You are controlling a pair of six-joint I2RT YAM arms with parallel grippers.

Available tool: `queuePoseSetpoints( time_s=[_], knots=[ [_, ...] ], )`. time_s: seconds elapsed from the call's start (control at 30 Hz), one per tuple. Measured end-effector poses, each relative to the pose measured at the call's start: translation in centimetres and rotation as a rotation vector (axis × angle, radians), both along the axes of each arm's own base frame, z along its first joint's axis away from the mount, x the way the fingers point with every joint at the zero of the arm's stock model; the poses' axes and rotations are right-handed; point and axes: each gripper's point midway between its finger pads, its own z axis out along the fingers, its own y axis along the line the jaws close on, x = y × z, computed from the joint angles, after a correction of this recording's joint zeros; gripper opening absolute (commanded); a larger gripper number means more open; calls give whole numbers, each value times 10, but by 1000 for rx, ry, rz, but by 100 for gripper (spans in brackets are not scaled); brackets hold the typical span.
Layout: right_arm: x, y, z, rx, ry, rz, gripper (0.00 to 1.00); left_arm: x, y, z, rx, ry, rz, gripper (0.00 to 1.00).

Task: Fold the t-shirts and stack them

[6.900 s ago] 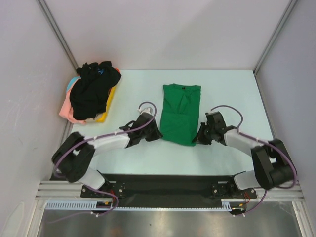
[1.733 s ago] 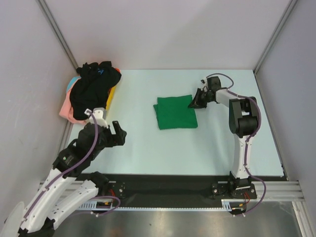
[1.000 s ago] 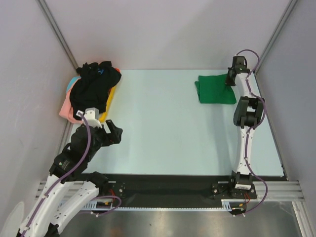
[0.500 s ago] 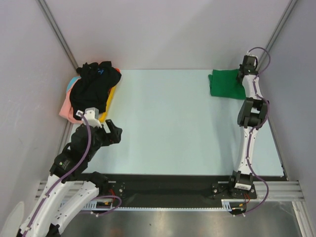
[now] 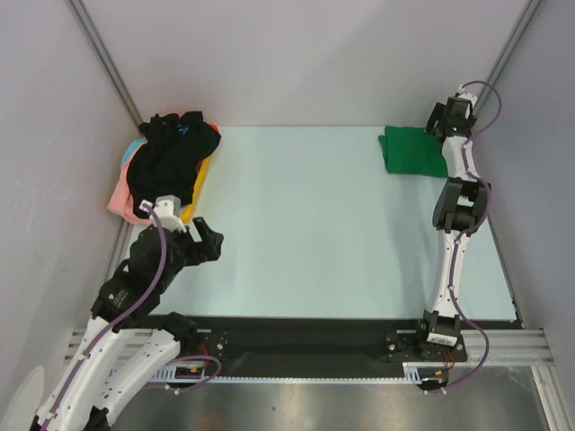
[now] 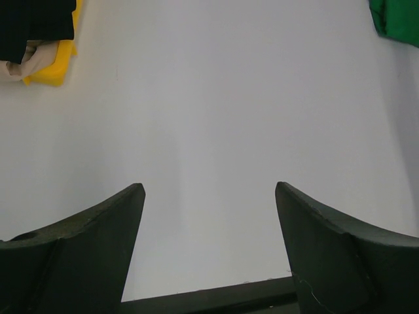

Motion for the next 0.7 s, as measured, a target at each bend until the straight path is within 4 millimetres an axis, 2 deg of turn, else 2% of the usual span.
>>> queuePoseSetpoints(
  time_s=[0.1,0.2,0.23,0.33,0.43,0.5,0.57,0.63,0.7],
  knots=[
    [-4,-6,-3,6,-4,-43,89,0,0,0,0,0,0,87],
    [-24,-6,-9,31,38,-78,89,0,0,-1,1,2,0,87],
    [-29,-5,-16,39,59,-82,89,0,0,-2,1,3,-1,87],
    [-45,4,16,85,38,-97,87,0,-1,-2,0,5,-4,88],
    [-63,22,60,149,-17,-82,85,0,-1,-2,-1,6,-7,91],
    [-82,46,96,182,-61,-47,85,0,-1,-2,-1,6,-8,94],
    [-100,80,127,196,-103,10,86,-1,-2,-2,-4,7,-13,94],
    [-128,133,153,201,-142,102,87,-1,-2,-2,-5,8,-15,94],
    [-158,194,162,210,-160,222,87,-1,-3,-2,-7,8,-19,96]
  ],
)
